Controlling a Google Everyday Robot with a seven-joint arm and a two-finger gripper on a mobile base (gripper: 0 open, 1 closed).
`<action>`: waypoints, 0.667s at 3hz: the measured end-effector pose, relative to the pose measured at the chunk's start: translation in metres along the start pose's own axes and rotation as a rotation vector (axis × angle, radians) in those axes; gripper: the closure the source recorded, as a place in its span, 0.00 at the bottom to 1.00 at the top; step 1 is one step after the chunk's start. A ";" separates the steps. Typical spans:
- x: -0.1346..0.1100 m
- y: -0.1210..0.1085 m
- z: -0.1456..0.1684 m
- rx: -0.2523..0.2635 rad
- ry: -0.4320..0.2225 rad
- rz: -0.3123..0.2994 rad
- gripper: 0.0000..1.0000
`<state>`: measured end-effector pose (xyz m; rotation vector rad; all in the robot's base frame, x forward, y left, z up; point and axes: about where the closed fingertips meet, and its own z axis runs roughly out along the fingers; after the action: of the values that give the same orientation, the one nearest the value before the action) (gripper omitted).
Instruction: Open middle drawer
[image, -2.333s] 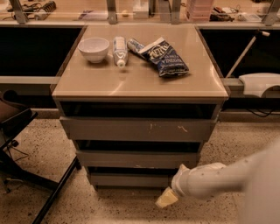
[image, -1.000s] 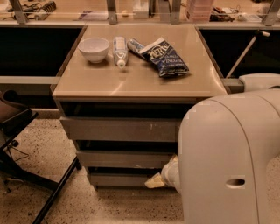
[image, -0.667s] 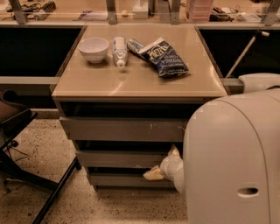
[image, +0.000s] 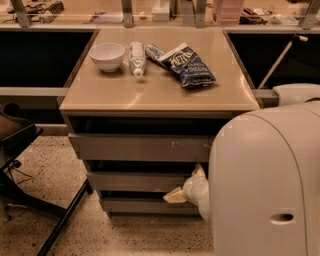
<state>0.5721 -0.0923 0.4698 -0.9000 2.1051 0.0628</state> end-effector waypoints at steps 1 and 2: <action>0.013 -0.015 0.029 0.023 0.043 0.026 0.00; 0.018 -0.053 0.074 0.094 0.044 0.099 0.00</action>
Offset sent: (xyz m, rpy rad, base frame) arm 0.1234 -0.0574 -0.0780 0.0179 0.0106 -0.2760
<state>0.6474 -0.1173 0.4219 -0.7475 2.1732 -0.0050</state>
